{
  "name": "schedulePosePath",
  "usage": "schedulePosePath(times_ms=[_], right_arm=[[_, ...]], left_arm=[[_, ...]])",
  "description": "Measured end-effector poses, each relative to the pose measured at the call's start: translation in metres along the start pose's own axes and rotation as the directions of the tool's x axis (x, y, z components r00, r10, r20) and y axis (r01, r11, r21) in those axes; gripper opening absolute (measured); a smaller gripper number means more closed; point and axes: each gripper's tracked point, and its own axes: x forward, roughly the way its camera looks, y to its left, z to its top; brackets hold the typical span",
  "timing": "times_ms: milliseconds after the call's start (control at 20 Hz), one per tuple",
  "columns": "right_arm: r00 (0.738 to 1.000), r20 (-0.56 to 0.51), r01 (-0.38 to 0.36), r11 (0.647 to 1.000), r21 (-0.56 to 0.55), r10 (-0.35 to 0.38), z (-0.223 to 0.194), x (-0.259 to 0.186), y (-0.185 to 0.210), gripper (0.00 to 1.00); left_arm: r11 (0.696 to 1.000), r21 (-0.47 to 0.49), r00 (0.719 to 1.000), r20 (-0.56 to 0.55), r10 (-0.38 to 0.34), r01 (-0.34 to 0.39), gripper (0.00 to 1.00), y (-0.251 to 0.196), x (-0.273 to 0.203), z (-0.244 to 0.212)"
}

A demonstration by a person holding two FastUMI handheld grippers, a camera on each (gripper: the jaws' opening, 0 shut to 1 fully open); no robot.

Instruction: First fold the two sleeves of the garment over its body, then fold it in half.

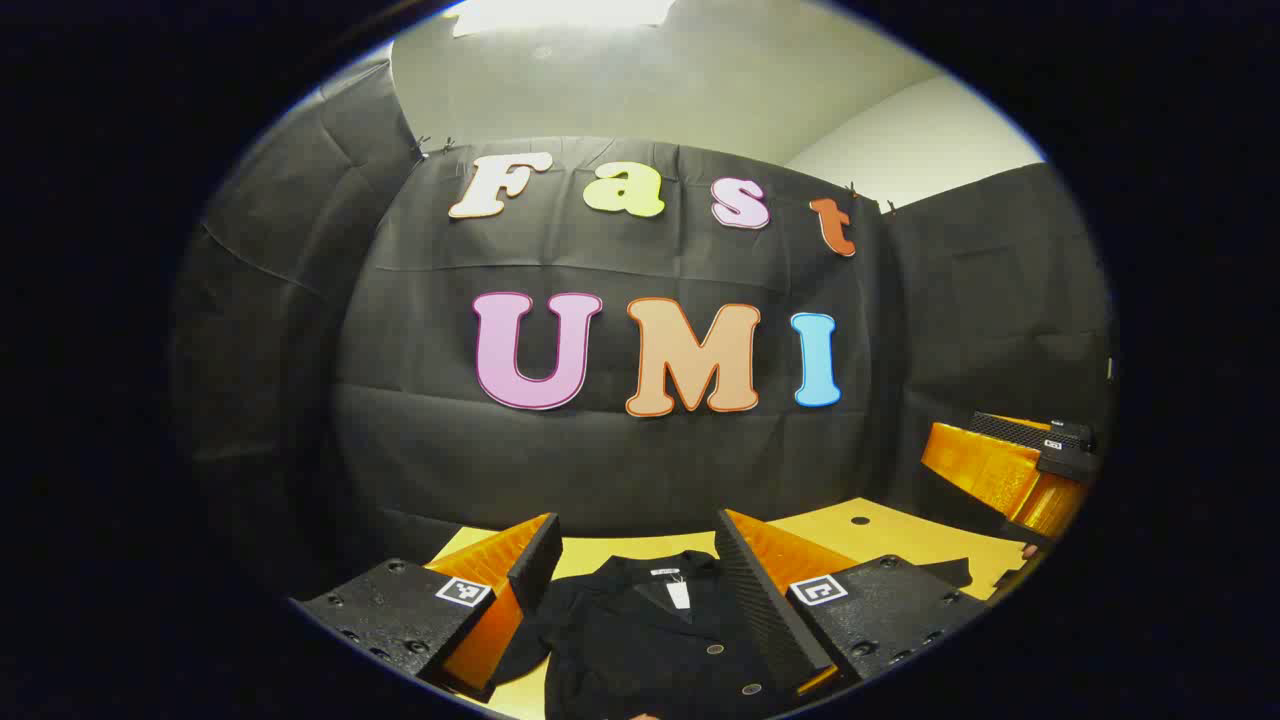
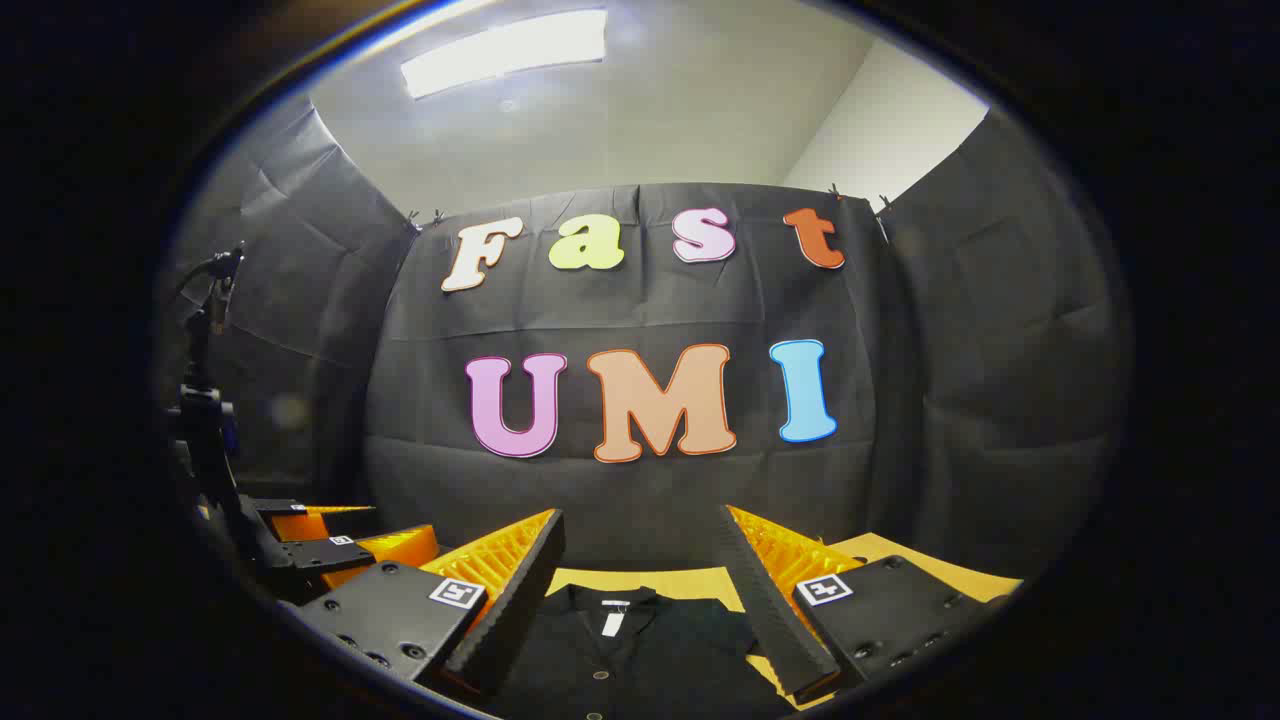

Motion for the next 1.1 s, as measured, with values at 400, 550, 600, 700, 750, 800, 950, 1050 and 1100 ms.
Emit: schedulePosePath(times_ms=[400,550,600,700,750,800,950,1050,1100], right_arm=[[1.0,0.022,0.021,0.999,-0.027,-0.02,0.004,0.003,-0.014,0.97],[0.999,0.025,0.035,0.999,-0.025,-0.034,0.005,0.006,-0.022,0.96],[0.999,0.025,0.037,0.999,-0.027,-0.037,0.004,0.006,-0.024,0.96],[0.999,0.023,0.037,0.999,-0.036,-0.037,0.003,0.007,-0.025,0.97],[0.999,0.024,0.037,0.998,-0.041,-0.036,0.003,0.008,-0.025,0.97],[0.999,0.026,0.038,0.998,-0.046,-0.037,0.003,0.007,-0.025,0.97],[0.999,0.031,0.039,0.998,-0.046,-0.038,0.005,0.008,-0.026,0.97],[0.999,0.034,0.043,0.998,-0.046,-0.042,0.006,0.008,-0.027,0.97],[0.999,0.032,0.045,0.998,-0.047,-0.043,0.004,0.007,-0.027,0.96]], left_arm=[[1.0,-0.003,1.0,0.007,0.003,-0.003,0.92,0.004,-0.005,0.0],[1.0,-0.009,1.0,0.007,0.013,-0.013,0.92,0.009,-0.004,0.002],[1.0,-0.009,1.0,0.009,0.018,-0.018,0.92,0.01,-0.006,0.001],[1.0,-0.007,1.0,0.009,0.026,-0.026,0.92,0.013,-0.006,0.002],[1.0,-0.006,1.0,0.01,0.029,-0.029,0.92,0.014,-0.006,0.002],[1.0,-0.005,0.999,0.013,0.029,-0.029,0.92,0.015,-0.006,0.004],[1.0,0.0,0.999,0.01,0.031,-0.031,0.92,0.016,-0.007,0.004],[0.999,0.001,0.999,0.015,0.034,-0.034,0.92,0.019,-0.007,0.004],[0.999,0.003,0.999,0.021,0.042,-0.042,0.92,0.022,-0.007,0.006]])
